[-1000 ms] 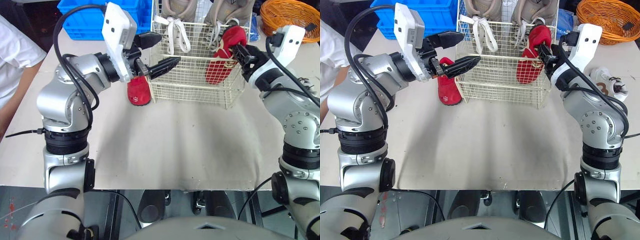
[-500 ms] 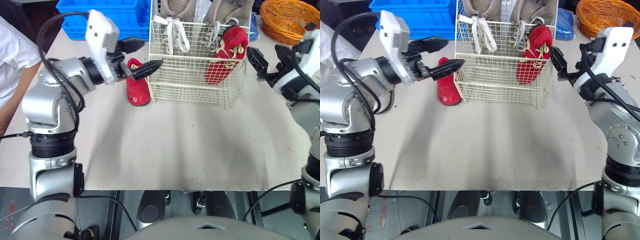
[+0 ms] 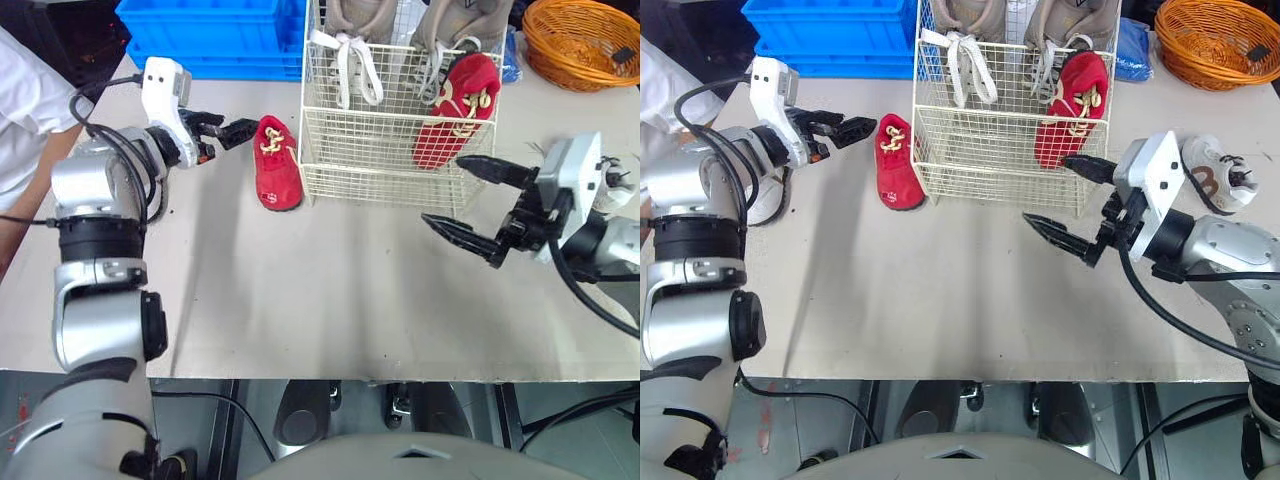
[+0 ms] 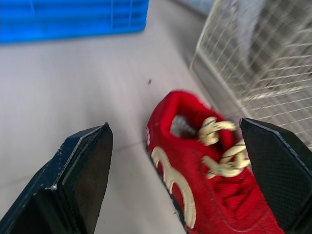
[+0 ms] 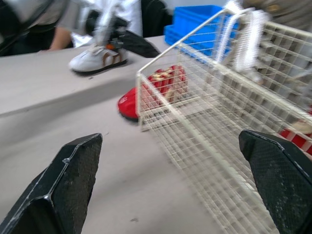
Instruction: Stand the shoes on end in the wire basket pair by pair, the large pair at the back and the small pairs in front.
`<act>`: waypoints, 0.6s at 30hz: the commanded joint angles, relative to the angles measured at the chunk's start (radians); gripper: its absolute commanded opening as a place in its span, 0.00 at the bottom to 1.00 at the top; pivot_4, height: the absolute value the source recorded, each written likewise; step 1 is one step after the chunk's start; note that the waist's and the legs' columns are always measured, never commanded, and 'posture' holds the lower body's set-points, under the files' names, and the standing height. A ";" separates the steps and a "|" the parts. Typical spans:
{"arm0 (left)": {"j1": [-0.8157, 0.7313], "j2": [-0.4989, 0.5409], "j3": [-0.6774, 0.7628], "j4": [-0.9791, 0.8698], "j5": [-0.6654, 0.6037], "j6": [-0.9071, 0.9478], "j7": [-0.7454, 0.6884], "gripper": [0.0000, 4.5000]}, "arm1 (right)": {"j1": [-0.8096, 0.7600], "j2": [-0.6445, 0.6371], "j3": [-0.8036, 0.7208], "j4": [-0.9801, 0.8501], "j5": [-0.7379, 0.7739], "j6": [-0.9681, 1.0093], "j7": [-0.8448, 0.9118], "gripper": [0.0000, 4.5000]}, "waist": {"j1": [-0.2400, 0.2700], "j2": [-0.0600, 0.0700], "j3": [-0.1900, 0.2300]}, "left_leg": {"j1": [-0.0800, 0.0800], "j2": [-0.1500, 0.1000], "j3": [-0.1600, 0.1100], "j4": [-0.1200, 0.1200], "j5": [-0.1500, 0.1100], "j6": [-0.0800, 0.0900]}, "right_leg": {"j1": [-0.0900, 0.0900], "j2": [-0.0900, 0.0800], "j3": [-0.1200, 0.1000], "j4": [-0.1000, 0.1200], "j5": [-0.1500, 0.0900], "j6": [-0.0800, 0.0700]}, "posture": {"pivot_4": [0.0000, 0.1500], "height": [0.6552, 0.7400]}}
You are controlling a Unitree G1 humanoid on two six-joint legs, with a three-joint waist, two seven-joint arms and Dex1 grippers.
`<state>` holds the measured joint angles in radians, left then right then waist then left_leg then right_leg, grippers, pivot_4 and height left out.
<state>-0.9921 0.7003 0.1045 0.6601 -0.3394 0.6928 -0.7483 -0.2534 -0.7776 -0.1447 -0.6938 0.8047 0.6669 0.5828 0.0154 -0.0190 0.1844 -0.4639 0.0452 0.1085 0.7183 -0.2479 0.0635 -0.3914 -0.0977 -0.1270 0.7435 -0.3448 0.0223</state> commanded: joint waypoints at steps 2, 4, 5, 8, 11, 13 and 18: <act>-0.175 -0.016 -0.043 0.280 0.087 -0.021 -0.021 1.00 | -0.016 0.017 0.022 -0.016 -0.046 -0.052 0.021 0.99 | -0.002 -0.002 0.000 | -0.001 0.000 0.000 0.000 0.000 0.000 | -0.001 0.000 0.000 0.000 0.000 0.000 | 1.00 0.36; -0.235 -0.028 -0.054 0.395 0.119 -0.017 -0.018 1.00 | -0.020 0.027 0.034 -0.015 -0.062 -0.057 0.023 0.99 | -0.002 -0.003 0.000 | -0.001 0.000 0.001 0.000 0.000 0.000 | -0.002 0.000 0.000 0.001 0.000 0.000 | 1.00 0.36; -0.259 -0.031 -0.061 0.444 0.137 -0.010 -0.023 1.00 | -0.021 0.032 0.038 -0.016 -0.068 -0.060 0.024 0.99 | -0.003 -0.003 0.001 | -0.002 0.000 0.001 0.000 0.000 0.000 | -0.003 0.000 0.000 0.001 0.000 0.000 | 1.00 0.36; -0.305 -0.037 -0.067 0.547 0.173 -0.018 -0.044 1.00 | -0.020 0.044 0.045 -0.020 -0.083 -0.064 0.019 0.99 | -0.007 -0.004 0.001 | -0.003 0.000 0.002 0.000 0.000 0.000 | -0.005 0.000 0.001 0.002 0.000 0.000 | 1.00 0.36; -0.330 -0.040 -0.093 0.597 0.215 0.011 -0.101 1.00 | -0.005 0.050 0.042 -0.032 -0.097 -0.065 0.012 0.99 | -0.008 -0.004 0.001 | -0.003 0.000 0.002 0.000 0.000 0.000 | -0.005 -0.001 0.001 0.002 0.000 0.000 | 1.00 0.36; -0.330 -0.036 -0.104 0.618 0.244 0.012 -0.104 0.94 | 0.003 0.053 0.040 -0.038 -0.104 -0.065 0.008 1.00 | -0.008 -0.004 0.001 | -0.003 0.000 0.002 0.000 0.000 0.000 | -0.005 -0.001 0.001 0.002 0.000 0.000 | 1.00 0.36; -0.327 -0.020 -0.130 0.644 0.297 0.048 -0.152 0.59 | 0.018 0.062 0.044 -0.048 -0.125 -0.071 0.002 1.00 | -0.019 -0.005 0.001 | -0.003 0.000 0.002 0.001 0.000 0.000 | -0.005 -0.001 0.001 0.003 0.000 0.000 | 1.00 0.36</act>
<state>-1.3157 0.6541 -0.0026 1.2820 -0.0872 0.7183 -0.8889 -0.2384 -0.7203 -0.0879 -0.7024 0.6860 0.6205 0.5882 -0.0036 -0.0239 0.1851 -0.4668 0.0453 0.1109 0.7188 -0.2478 0.0633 -0.3968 -0.0986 -0.1255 0.7465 -0.3450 0.0224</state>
